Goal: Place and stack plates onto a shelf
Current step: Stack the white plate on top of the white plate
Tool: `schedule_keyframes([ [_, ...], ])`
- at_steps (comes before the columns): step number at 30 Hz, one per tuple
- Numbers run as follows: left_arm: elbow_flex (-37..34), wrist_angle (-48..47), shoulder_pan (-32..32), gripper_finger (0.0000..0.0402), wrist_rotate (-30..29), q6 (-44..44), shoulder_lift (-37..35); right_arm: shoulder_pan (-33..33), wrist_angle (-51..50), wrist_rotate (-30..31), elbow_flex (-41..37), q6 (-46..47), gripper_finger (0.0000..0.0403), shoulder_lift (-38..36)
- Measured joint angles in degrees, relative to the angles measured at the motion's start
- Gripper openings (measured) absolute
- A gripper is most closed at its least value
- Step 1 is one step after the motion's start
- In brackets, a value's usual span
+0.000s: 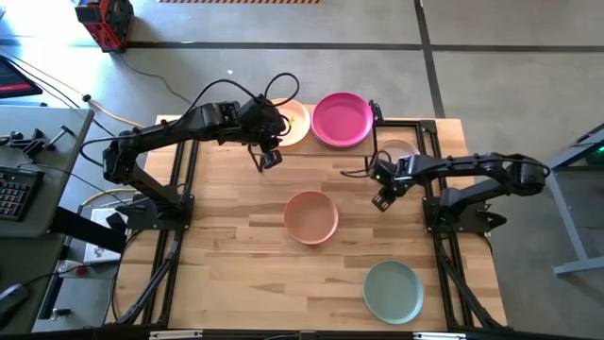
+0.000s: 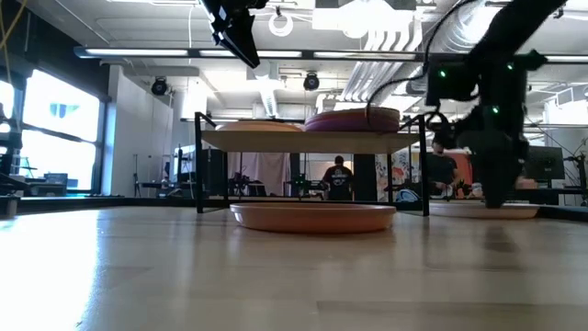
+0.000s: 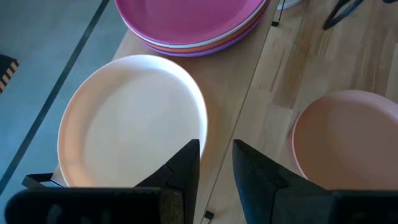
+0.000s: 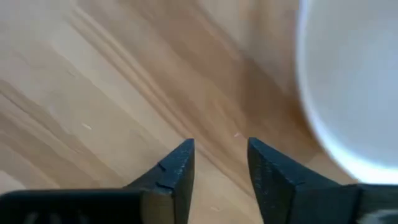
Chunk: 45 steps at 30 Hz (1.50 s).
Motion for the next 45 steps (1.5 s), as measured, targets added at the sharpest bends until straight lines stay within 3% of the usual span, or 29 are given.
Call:
schedule_keyframes([
  [5, 0.0, 0.0, 0.0, 0.0085, 0.0, 0.0, 0.0, 0.0, -4.3, 3.3, 5.8, -5.0, 0.0151, 0.0],
  [11, 0.0, 0.0, 0.0, 0.0085, 0.0, 0.0, 0.0, -2.2, -4.2, 6.5, 4.7, -11.8, 0.0156, 0.0],
  [26, 0.0, 0.0, 0.0, 0.0085, 0.0, 0.0, 0.0, -7.1, -2.1, 6.5, 3.8, -11.8, 0.0156, 0.3],
  [41, 0.0, -1.6, 0.0, 0.0085, 0.0, 0.0, 0.0, -7.1, -1.1, 8.0, 3.7, -9.0, 0.0155, 9.6],
  [45, 0.0, -2.0, 0.0, 0.0085, 0.0, 0.0, 0.0, -7.1, -0.9, 6.1, 3.9, -8.5, 0.0134, 11.1],
])
